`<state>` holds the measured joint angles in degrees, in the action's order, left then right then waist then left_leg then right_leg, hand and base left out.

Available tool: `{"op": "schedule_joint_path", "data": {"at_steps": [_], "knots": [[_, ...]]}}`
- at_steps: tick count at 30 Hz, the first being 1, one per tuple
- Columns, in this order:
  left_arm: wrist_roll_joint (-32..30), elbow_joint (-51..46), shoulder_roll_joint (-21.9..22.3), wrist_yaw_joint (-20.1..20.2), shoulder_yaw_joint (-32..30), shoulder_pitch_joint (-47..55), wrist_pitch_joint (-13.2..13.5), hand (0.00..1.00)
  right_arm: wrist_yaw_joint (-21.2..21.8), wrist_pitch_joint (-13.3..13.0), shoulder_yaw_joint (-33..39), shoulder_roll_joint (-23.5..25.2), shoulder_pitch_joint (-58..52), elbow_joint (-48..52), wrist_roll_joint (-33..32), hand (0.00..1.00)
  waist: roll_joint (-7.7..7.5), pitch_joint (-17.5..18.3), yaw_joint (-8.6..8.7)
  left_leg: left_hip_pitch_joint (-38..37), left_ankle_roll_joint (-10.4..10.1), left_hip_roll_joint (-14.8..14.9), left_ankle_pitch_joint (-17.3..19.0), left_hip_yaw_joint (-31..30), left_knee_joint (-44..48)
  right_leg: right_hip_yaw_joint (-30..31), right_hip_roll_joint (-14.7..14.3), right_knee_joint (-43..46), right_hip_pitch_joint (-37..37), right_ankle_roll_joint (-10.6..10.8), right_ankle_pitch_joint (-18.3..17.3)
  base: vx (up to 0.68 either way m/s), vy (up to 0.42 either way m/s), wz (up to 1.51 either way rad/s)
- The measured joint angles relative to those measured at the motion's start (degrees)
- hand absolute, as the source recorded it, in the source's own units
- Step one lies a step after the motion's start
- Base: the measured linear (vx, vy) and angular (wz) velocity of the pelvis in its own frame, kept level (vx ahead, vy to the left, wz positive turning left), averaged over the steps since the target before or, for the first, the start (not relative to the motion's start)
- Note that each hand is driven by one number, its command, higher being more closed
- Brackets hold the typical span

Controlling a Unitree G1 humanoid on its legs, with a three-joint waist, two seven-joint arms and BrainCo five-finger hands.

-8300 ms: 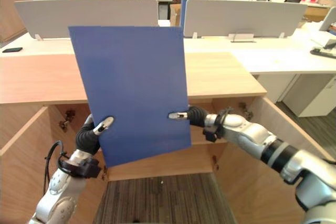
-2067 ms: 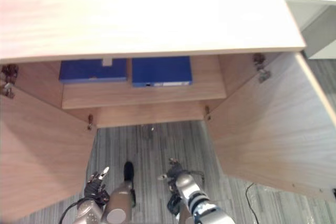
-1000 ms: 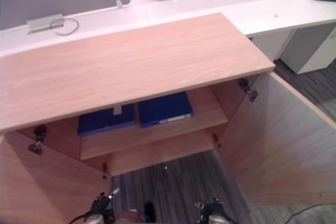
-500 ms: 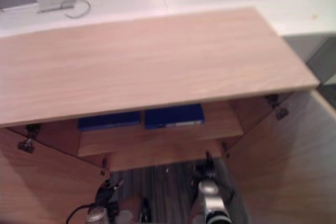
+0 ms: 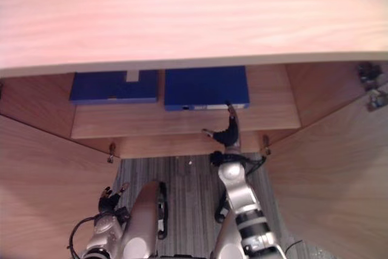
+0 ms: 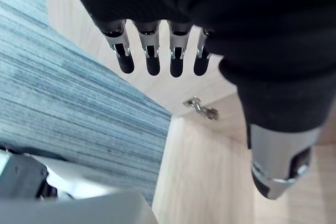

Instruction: Walk over to the cabinet, pick up the folder, carry it to the office cabinet, place the folder inside the office cabinet, then close the office cabinet door

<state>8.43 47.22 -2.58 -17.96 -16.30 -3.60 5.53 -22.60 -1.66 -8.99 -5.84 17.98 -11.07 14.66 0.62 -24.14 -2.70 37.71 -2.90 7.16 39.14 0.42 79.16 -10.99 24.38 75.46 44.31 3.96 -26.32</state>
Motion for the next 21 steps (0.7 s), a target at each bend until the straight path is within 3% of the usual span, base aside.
{"op": "schedule_joint_path", "data": {"at_steps": [3, 8, 21], "knots": [[0.15, 3.46, -0.23, -0.53, -1.77, 0.79, -1.80, 0.00, 0.08, -0.18, 0.24, -2.28, 7.26, -4.57, -1.60, 0.00, 0.12, -1.21, -0.13, 3.57, -0.04, -0.62, 0.29, -0.76, 2.79, 0.28, 0.91, 2.62, 2.95, 0.03, -0.83, 0.05, 0.032, 0.16], [1.29, 3.22, 1.48, -0.29, -2.80, 3.58, -2.25, 0.00, 1.10, -0.18, 0.36, -1.71, 13.23, -11.69, -7.06, 0.00, 0.68, -1.97, -1.52, 8.43, -0.06, -0.68, 0.43, -1.49, 5.21, 0.47, 1.11, 4.94, 7.41, -0.18, -1.30, 0.04, 0.005, 0.05], [2.83, 2.48, 2.29, 0.55, -1.39, 4.44, -1.68, 0.00, 0.46, -5.73, 1.10, -2.65, 27.27, -19.57, -10.72, 0.00, 2.84, -3.00, -2.01, 16.73, -1.34, -1.81, -0.75, -3.18, 6.73, 0.74, 1.15, 6.92, 15.14, -0.46, -1.21, 0.06, -0.021, 0.03]]}}
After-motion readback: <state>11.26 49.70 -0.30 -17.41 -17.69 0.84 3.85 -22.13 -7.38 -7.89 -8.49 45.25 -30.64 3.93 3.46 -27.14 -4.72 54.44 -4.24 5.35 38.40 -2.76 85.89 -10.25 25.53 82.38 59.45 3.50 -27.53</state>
